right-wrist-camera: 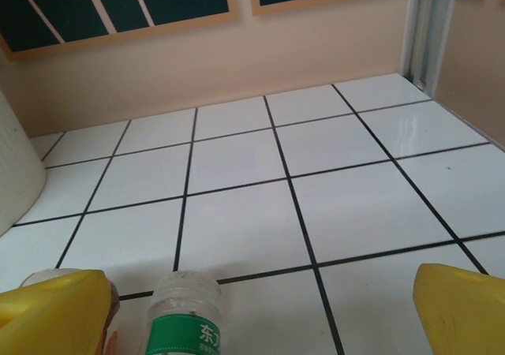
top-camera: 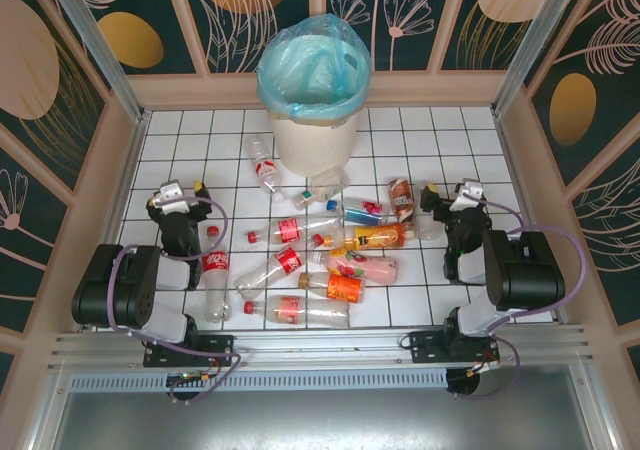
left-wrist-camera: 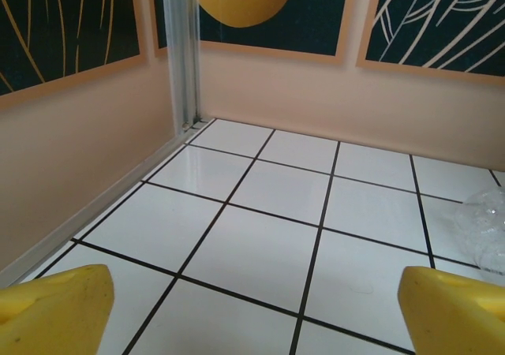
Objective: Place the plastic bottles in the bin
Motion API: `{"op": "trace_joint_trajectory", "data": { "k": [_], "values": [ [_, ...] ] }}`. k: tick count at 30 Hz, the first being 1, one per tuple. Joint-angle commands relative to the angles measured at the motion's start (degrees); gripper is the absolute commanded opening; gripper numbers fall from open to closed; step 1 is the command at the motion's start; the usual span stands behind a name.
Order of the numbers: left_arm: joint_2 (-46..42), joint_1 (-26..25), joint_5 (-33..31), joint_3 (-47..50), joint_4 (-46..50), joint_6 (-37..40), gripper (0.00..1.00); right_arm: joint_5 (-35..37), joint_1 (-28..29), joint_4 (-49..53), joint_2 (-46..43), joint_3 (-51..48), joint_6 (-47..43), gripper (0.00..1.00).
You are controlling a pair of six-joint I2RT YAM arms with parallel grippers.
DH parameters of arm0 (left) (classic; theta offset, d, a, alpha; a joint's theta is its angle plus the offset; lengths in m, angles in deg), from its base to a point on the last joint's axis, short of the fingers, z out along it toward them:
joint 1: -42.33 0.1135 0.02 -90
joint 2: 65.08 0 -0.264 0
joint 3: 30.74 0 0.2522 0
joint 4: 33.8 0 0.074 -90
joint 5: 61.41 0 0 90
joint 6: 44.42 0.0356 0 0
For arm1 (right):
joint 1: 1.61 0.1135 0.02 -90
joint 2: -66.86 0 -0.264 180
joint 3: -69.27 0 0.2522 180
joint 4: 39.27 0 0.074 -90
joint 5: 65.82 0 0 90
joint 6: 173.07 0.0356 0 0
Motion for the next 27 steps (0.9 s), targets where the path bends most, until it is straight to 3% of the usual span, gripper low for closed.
{"op": "trace_joint_trajectory", "data": {
  "k": [1, 7, 11, 16, 21, 27],
  "values": [
    [-5.6, 0.22, -2.28, 1.9, 0.6, -0.97, 0.91, 3.04, -0.18, 5.01, -7.54, 0.98, 0.46, 0.97],
    [-26.28, 0.21, -6.13, -3.75, 25.53, -2.93, 0.91, 8.39, 1.44, 31.11, -22.15, 8.79, 7.79, 0.92],
    [-36.25, 0.26, -4.72, -12.82, 48.55, -9.49, 0.88, 5.65, 3.41, 48.68, -28.56, 17.14, 12.64, 0.88],
    [-40.08, 0.22, 1.6, -26.76, 77.2, -16.34, 0.85, -1.1, 9.61, 65.45, -32.16, 27.96, 13.99, 0.84],
    [-42.16, 0.22, 12.8, -33.71, 91.91, -17.38, 0.85, -3.3, 23.32, 80.99, -31.03, 40.06, 12.62, 0.81],
    [-39.74, 0.21, 26.75, -39.36, 105.61, -13.15, 0.84, -3.83, 43.44, 90.73, -25.26, 50.98, 12.13, 0.77]
  ]
}}
